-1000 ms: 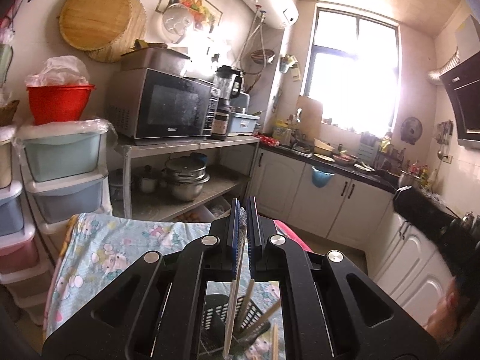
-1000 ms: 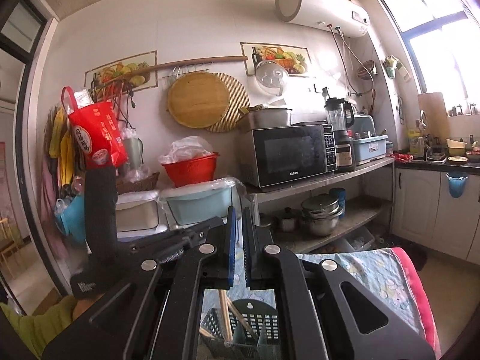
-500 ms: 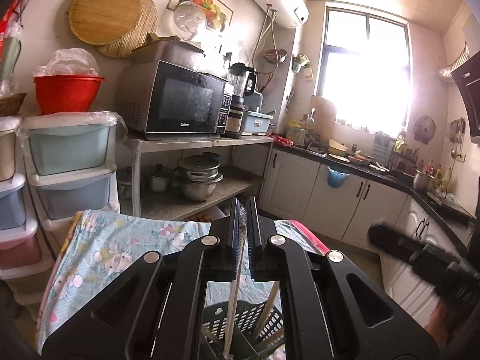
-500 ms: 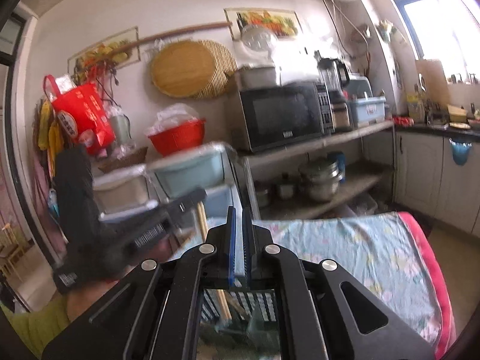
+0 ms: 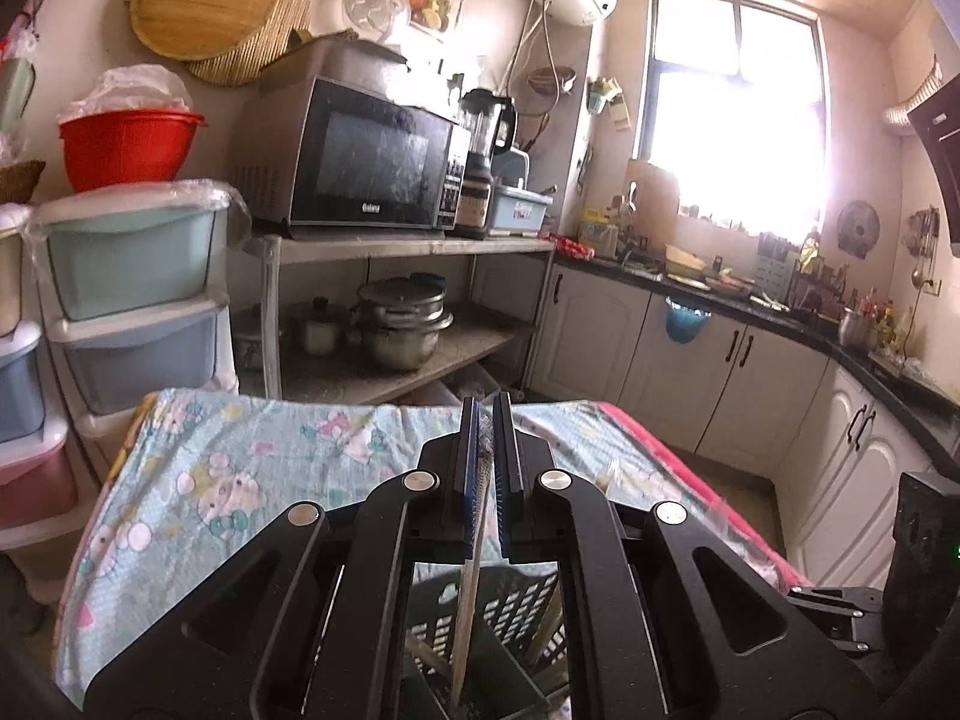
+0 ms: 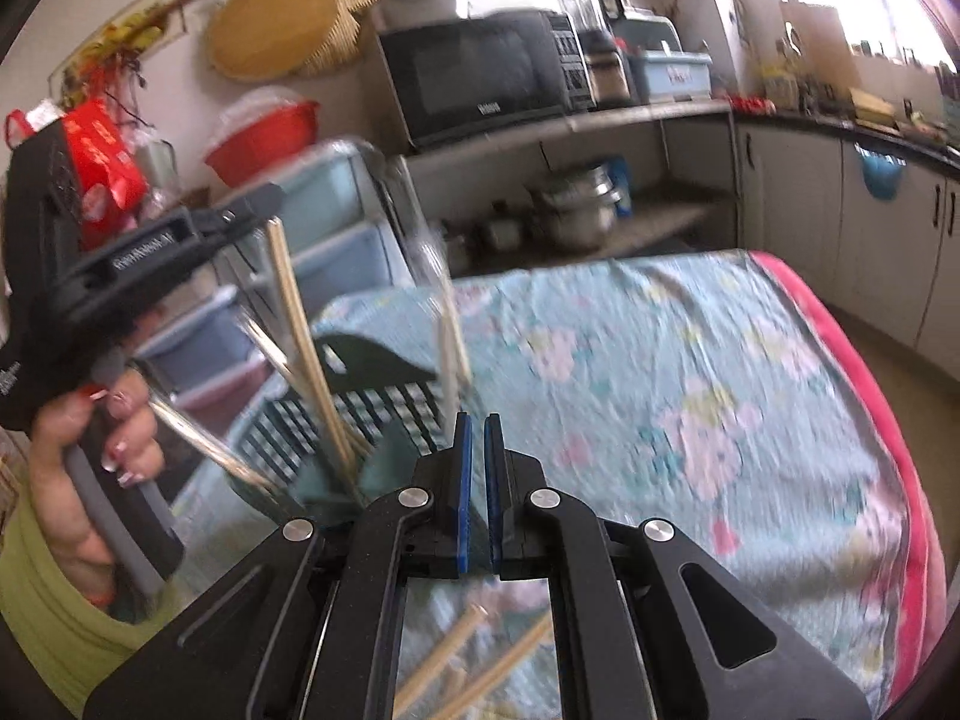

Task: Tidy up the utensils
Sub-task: 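Open the right gripper to release the chopstick and withdraw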

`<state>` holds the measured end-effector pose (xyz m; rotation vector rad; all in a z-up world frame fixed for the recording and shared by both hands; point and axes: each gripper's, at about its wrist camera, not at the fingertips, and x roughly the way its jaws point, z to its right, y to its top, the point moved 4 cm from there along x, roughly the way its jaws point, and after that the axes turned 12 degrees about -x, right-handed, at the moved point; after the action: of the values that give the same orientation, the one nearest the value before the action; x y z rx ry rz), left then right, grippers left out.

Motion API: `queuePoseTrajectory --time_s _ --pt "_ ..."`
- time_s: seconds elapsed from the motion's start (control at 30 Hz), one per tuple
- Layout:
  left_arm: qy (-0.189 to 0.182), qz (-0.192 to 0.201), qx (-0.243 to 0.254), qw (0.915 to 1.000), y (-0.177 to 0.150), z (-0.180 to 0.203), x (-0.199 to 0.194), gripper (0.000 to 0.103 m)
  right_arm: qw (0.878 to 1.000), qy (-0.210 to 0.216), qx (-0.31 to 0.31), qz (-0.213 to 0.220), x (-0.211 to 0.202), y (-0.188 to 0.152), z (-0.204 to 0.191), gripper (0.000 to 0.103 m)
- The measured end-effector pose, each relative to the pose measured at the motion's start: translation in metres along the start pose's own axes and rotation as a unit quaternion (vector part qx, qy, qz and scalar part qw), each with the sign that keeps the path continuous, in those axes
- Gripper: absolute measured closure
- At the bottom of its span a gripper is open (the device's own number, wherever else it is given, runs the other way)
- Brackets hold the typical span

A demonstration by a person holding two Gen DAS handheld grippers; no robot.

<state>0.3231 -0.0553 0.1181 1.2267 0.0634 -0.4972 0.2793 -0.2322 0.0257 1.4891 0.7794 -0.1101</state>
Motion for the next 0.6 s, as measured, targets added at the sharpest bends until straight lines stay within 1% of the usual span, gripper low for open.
queuePoseTrajectory --time_s 0.13,0.37,0.4,0.43,0.5,0.57,0.6 --pt "0.002 -0.017 -0.002 0.9999 -0.016 -0.003 0.005 0.1 1.0 0.0 0.007 -0.017 0.008 -0.017 0.003 0.098" --pt "0.01 -0.044 0.001 0.999 -0.037 -0.004 0.005 0.1 0.999 0.005 0.008 -0.035 0.014 -0.028 0.001 0.097" --pt "0.011 -0.047 0.002 0.9988 -0.039 -0.004 0.004 0.1 0.999 0.005 0.009 -0.036 0.014 -0.029 0.001 0.094" --pt "0.013 -0.049 0.002 0.9987 -0.041 -0.004 0.003 0.1 0.999 0.005 0.01 -0.038 0.014 -0.031 0.001 0.088" --pt "0.019 -0.055 0.006 0.9983 -0.044 -0.004 0.0 0.099 0.999 0.006 0.012 -0.04 0.014 -0.032 0.002 0.081" --pt "0.022 -0.064 0.005 0.9977 -0.046 -0.005 0.0 0.097 0.999 0.003 0.011 -0.04 0.013 -0.033 0.002 0.081" --pt "0.026 -0.071 0.003 0.9971 -0.048 -0.006 -0.001 0.093 0.999 0.003 0.01 -0.041 0.013 -0.033 0.002 0.08"
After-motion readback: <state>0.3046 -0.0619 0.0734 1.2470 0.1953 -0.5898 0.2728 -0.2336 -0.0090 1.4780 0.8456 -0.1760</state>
